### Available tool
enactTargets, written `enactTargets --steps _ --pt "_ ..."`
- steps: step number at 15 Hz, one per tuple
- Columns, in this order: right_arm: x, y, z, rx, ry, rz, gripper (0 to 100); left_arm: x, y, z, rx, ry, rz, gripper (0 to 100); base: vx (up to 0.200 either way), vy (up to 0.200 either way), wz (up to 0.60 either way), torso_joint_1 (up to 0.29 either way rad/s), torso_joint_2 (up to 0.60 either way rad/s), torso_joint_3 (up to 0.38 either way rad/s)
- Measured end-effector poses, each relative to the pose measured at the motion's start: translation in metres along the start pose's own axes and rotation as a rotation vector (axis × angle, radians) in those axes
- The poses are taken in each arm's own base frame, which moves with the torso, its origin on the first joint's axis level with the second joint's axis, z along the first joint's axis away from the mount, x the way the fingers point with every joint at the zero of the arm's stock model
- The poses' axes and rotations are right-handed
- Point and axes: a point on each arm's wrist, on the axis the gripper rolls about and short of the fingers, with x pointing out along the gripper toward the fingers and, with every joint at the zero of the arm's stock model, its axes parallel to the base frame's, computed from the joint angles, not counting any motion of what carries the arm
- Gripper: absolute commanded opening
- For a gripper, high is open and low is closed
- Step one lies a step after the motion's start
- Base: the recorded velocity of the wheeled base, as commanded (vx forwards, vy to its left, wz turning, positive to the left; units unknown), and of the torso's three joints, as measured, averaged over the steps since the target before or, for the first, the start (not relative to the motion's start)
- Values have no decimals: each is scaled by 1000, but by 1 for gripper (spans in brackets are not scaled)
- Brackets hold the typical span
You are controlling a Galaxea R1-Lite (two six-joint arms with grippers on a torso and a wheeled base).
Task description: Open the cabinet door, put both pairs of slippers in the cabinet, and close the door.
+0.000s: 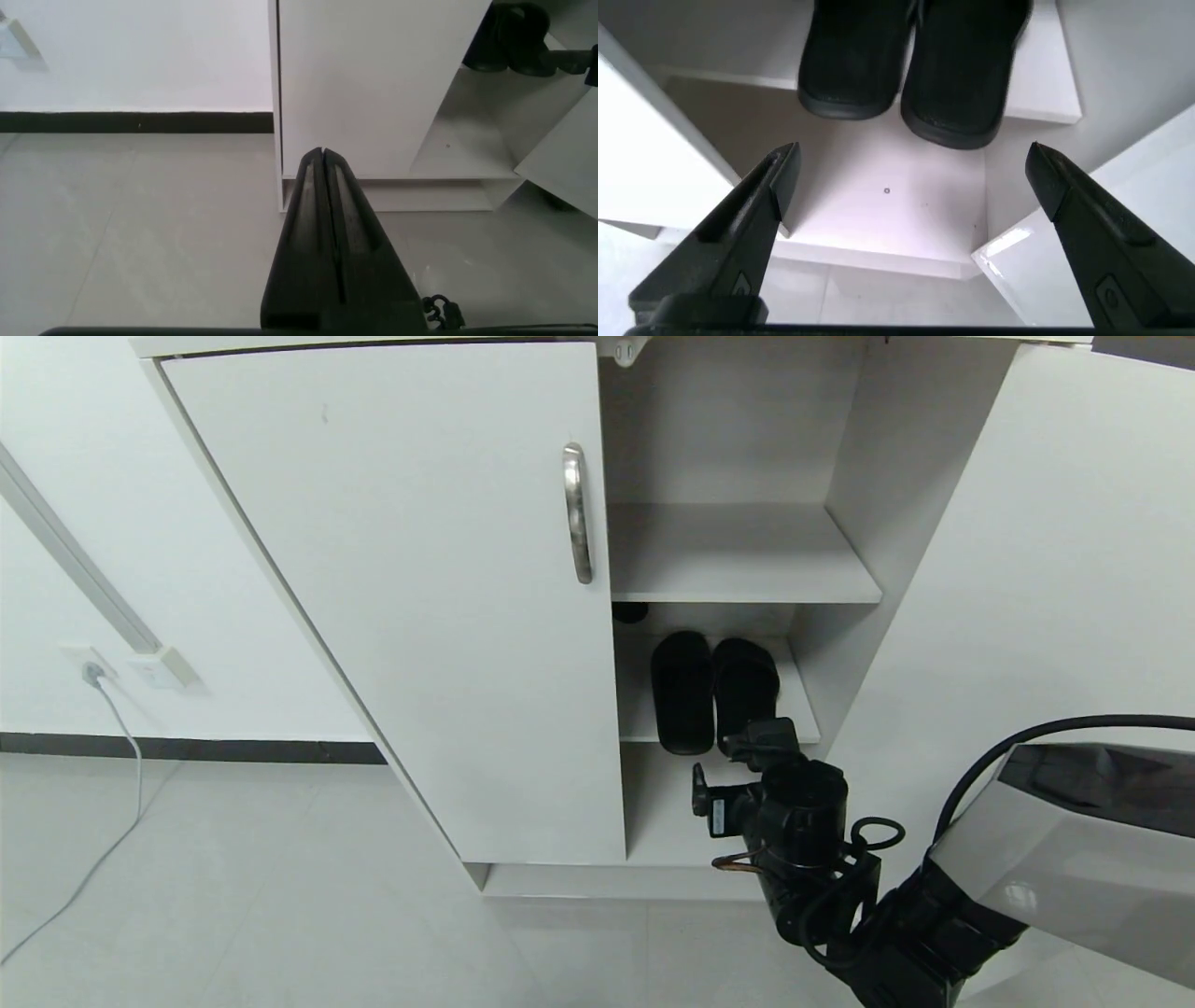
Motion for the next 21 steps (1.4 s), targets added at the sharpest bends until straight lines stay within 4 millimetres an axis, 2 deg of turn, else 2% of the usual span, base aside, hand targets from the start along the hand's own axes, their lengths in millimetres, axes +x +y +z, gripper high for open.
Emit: enactTargets --steps 6,21 --pt "1 2 2 4 -7 3 100 0 0 0 0 0 0 0 0 0 0 1 0 21" --pt "-5 0 -1 -19 -5 7 100 0 0 0 0 0 0 0 0 0 0 3 2 183"
